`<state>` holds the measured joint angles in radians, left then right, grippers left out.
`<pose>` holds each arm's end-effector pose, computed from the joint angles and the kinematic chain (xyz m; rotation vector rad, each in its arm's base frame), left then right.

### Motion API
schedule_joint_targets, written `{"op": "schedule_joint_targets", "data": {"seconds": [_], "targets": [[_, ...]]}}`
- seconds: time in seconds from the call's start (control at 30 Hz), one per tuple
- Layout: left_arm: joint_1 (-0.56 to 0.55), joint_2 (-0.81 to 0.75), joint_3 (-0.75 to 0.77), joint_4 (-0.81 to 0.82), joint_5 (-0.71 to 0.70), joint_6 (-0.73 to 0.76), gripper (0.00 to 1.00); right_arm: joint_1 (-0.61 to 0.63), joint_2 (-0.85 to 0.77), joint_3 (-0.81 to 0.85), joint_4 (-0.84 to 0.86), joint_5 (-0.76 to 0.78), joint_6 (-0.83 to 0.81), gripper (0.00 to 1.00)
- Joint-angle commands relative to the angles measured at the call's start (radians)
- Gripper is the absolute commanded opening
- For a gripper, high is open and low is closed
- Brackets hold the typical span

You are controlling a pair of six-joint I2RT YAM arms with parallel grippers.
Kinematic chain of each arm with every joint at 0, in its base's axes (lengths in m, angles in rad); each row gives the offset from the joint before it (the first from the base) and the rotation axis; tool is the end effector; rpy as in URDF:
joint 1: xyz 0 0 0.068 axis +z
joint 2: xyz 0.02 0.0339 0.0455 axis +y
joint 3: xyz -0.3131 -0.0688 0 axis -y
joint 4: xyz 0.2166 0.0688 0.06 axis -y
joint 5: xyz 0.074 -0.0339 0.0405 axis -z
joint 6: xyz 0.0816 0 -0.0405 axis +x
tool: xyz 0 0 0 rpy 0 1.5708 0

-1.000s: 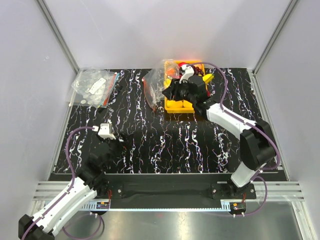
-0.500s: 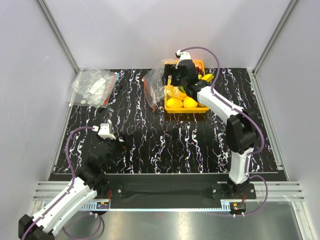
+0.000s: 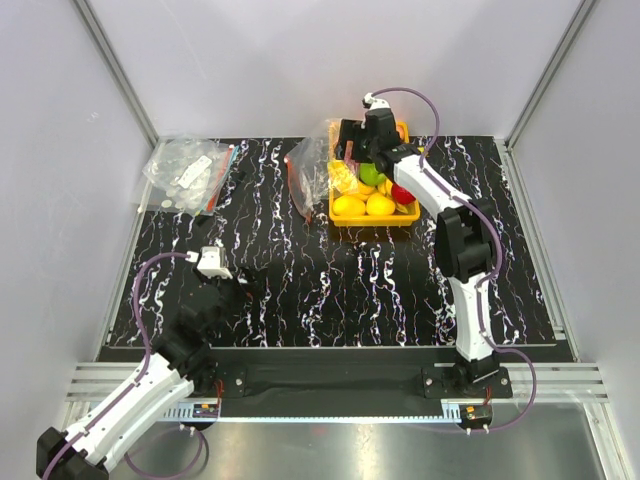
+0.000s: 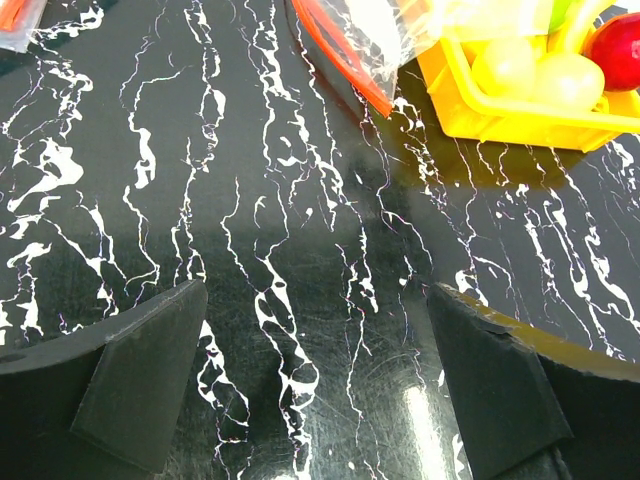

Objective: Place the food in the zip-top bag and seal the zipper
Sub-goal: Pick up the zipper food storage bag from the bin.

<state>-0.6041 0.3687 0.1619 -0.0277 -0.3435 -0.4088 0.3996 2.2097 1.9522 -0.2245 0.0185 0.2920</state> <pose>0.0970 -0.0336 0.2055 -0.0695 1.8092 -0.4147 0.5250 0.2201 0.2956 -0.1001 2.0755 0.4083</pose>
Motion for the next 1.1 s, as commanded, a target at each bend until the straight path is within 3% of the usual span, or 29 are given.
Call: {"op": "schedule_joint_targets", "data": {"seconds": [0.0,0.1,0.17,0.2,0.27,0.6,0.83,1.07], "targets": [[-0.002,0.010,0.045,0.054,0.017,0.011,0.99,0.001,0.030,0.068,0.014,-0.129,0.031,0.92],[0.000,0.013,0.047,0.055,0.021,0.015,0.99,-0.018,0.042,0.044,0.072,-0.234,0.074,0.71],[0.000,0.015,0.047,0.054,0.026,0.015,0.99,-0.027,0.042,0.028,0.117,-0.264,0.087,0.42],[-0.002,0.015,0.047,0.055,0.026,0.015,0.99,-0.027,0.038,0.008,0.132,-0.279,0.087,0.18],[0.000,0.015,0.045,0.058,0.028,0.016,0.99,-0.028,0.013,-0.024,0.166,-0.285,0.079,0.00],[-0.002,0.019,0.059,0.040,0.009,0.010,0.99,0.010,-0.192,-0.157,0.157,-0.413,-0.010,0.00],[-0.002,-0.088,0.087,-0.044,0.001,0.022,0.98,0.114,-0.372,-0.260,-0.048,-0.578,-0.128,0.00],[-0.002,-0.186,0.096,-0.103,-0.015,0.025,0.98,0.166,-0.539,-0.452,-0.131,-0.744,-0.126,0.00]]}}
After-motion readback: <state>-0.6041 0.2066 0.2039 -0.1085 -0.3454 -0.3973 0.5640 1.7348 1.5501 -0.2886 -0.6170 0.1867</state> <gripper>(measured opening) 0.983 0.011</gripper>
